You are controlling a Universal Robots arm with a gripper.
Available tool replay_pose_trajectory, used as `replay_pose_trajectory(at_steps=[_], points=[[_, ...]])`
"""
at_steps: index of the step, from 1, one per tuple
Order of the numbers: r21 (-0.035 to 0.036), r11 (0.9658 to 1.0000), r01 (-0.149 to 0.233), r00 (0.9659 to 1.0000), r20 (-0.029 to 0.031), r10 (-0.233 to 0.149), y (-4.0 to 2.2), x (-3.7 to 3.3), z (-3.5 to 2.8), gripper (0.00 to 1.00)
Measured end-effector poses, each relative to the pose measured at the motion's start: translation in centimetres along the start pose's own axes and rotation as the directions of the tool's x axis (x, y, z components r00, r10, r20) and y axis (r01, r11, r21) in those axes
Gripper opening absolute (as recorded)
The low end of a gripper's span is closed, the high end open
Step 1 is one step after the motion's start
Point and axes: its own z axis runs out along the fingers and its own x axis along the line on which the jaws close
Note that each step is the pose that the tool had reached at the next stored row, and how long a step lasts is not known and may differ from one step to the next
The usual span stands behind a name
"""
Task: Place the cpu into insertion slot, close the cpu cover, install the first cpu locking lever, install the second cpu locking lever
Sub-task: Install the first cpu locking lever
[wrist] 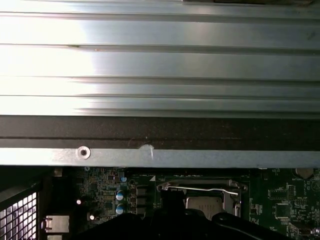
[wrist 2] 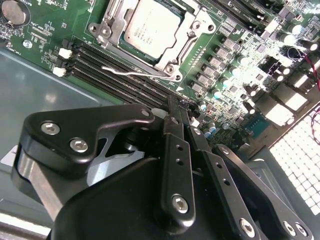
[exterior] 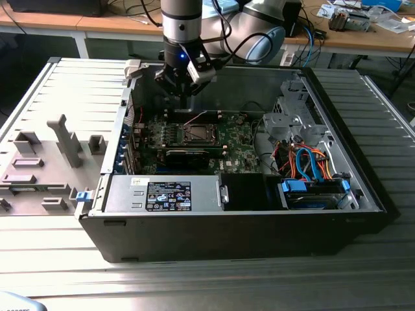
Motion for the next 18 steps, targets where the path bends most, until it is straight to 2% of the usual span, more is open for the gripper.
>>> replay_pose_trajectory(at_steps=[18], points=[[0.0001,1.0000,0.000,1.0000,-0.0001,0.000,-0.01,0.00,0.93,0.11]])
